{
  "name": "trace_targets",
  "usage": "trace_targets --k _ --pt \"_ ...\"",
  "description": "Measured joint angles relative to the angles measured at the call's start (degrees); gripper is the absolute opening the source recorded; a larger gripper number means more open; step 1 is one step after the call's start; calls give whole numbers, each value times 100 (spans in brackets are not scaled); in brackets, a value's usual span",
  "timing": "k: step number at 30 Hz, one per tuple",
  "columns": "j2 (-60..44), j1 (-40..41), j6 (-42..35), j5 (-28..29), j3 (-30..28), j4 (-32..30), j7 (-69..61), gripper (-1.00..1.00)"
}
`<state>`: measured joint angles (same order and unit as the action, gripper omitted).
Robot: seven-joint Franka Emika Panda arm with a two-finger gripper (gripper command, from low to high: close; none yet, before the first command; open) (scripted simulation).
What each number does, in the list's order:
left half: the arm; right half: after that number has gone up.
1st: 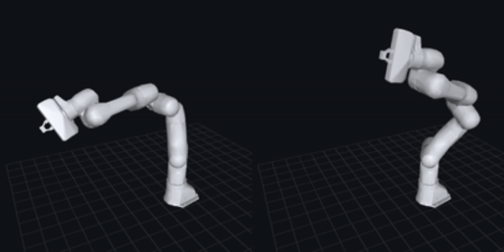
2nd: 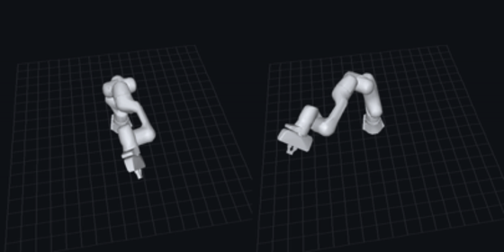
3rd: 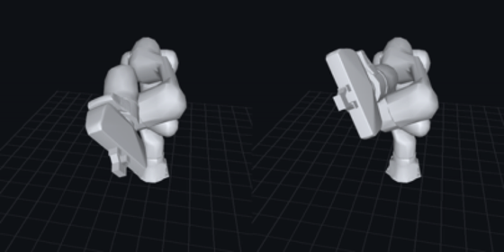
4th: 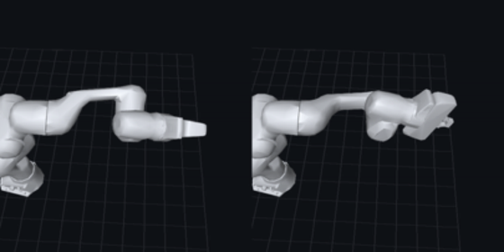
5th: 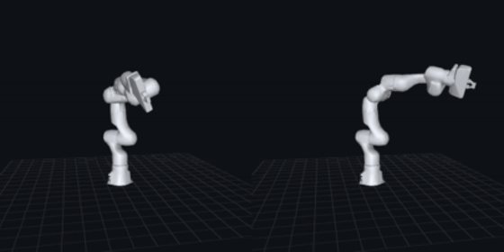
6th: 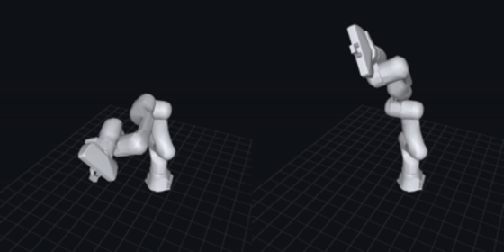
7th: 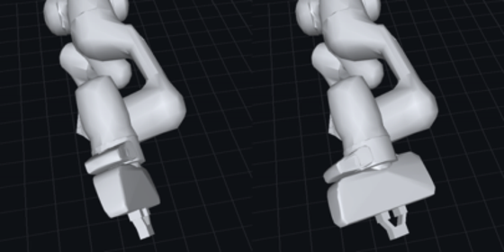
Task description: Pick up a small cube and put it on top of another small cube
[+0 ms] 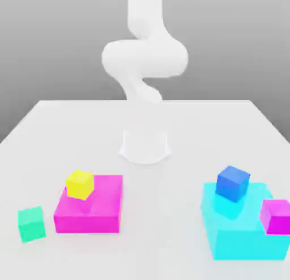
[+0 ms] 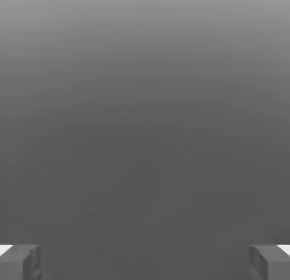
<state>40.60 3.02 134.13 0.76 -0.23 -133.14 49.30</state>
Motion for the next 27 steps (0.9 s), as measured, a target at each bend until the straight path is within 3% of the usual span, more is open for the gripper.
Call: trace_targets --k 16,23,27 --pt "-3355 1548 1509 230 -670 -872 2033 0" --pt "-4823 2217 2165 -336 -922 -1250 2437 0" --pt "-5661 2453 2719 -760 -767 -1227 2298 0"
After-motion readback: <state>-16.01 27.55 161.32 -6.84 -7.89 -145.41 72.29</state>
